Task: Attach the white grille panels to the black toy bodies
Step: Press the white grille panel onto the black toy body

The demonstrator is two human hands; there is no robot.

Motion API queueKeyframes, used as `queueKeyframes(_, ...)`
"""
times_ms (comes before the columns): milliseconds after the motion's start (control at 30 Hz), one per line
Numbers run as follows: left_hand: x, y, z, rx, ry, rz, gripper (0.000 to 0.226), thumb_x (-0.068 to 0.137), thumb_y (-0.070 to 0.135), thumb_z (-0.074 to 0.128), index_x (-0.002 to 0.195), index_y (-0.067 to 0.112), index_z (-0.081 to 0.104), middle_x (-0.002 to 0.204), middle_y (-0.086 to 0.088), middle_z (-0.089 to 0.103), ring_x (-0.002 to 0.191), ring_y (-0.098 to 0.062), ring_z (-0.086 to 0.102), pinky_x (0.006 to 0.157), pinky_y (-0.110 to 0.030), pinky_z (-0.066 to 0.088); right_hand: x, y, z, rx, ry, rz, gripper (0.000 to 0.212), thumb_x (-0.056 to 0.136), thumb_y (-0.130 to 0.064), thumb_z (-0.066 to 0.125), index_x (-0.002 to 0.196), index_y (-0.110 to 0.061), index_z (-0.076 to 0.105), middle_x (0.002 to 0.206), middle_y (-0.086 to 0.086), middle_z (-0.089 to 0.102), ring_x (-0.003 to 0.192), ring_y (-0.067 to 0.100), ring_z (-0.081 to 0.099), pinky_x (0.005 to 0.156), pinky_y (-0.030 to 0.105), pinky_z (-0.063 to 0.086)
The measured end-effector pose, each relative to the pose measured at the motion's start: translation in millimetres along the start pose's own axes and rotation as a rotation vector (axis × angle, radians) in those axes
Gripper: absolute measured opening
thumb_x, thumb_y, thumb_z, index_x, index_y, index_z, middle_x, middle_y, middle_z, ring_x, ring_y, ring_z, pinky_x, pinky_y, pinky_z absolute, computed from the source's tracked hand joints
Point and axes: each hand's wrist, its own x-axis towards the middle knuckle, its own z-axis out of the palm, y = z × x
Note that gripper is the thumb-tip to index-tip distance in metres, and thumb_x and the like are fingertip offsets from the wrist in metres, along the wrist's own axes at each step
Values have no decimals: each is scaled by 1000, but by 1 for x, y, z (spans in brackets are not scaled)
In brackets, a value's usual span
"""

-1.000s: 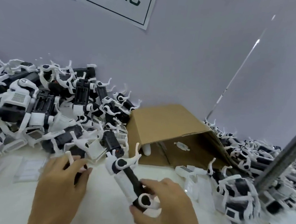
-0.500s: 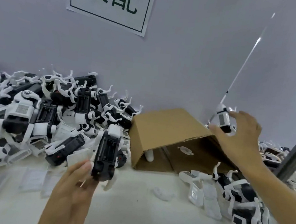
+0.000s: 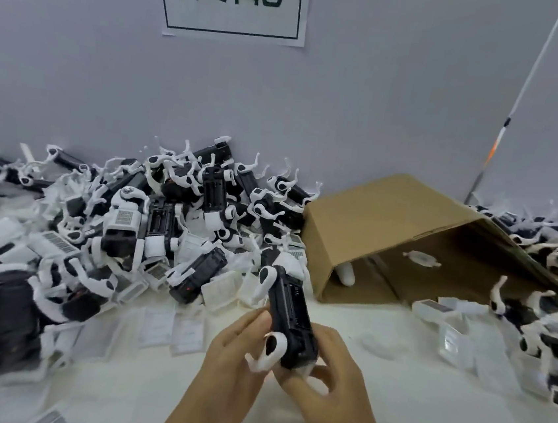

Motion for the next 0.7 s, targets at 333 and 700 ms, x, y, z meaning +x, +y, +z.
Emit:
queueKeyframes(333, 8, -16, -5, -136, 76, -61, 58, 62, 33, 96, 111, 10, 75, 118, -22, 70, 110, -36, 68, 73, -31, 60, -4, 8, -14, 68, -12, 34, 56, 77, -47, 62, 132, -42, 53, 115, -28, 57, 114, 1, 58, 89, 9, 44)
queueKeyframes(700, 15, -20, -9, 19, 108, -26, 24, 79, 27, 75, 100, 17, 79, 116, -20, 71, 107, -34, 70, 86, -38, 60, 1, 13, -10, 64, 23, 56, 50, 60, -51, 85, 104, -36, 68, 101, -14, 75, 98, 9, 70, 89, 33, 56)
